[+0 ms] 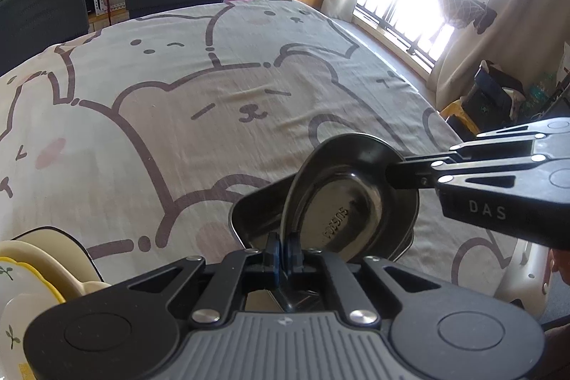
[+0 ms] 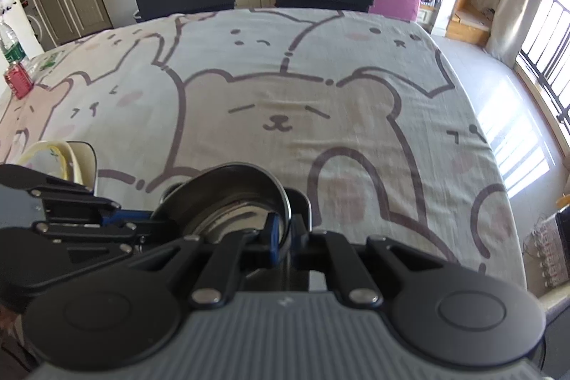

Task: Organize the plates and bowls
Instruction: 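Lift the small steel bowl with both tools and carry it over the rectangular tray, then lower the steel bowl into the rectangular tray and open both tools, then close both tools on the rim of the rectangular tray, then lift the tray holding the bowl with both tools and carry it over the stacked bowls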

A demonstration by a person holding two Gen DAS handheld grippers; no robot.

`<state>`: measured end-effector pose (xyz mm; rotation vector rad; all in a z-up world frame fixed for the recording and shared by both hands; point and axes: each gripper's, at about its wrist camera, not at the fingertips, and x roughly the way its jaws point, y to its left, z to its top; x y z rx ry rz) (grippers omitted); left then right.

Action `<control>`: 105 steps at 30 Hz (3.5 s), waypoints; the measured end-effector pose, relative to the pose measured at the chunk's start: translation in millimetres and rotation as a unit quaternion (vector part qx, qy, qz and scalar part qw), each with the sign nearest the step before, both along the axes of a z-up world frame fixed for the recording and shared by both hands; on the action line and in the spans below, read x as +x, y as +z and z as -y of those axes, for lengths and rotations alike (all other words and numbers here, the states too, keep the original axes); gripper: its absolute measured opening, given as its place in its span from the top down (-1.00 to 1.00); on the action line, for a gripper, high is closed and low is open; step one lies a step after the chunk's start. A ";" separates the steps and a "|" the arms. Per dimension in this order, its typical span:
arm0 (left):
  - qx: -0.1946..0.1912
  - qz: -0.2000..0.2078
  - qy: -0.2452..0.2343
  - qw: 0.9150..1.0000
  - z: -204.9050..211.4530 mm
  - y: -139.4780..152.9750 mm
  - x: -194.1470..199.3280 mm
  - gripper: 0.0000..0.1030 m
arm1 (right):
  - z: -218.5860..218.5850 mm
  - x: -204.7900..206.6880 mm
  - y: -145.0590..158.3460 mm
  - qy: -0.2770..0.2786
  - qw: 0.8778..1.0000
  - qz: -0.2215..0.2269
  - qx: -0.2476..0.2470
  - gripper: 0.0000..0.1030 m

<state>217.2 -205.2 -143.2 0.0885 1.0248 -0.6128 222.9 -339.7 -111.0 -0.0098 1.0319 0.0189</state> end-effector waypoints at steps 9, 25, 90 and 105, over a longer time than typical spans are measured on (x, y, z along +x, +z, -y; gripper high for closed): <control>0.029 0.004 -0.021 0.999 7.4 -9.7 -3.4 0.88 | -5.2 8.1 -12.4 0.008 1.000 -0.021 -0.012 0.84; 0.055 0.016 -0.055 0.997 17.8 -17.6 -5.8 0.83 | -3.6 24.1 -29.9 0.003 0.999 -0.048 -0.020 0.84; -0.001 -0.016 0.097 0.995 -18.2 -5.0 20.5 0.14 | 38.5 17.5 -39.6 0.019 0.999 -0.032 0.028 0.69; 0.006 -0.025 0.094 0.995 -12.0 -13.4 6.9 0.68 | 27.5 19.9 -45.7 0.059 0.997 -0.043 0.009 0.90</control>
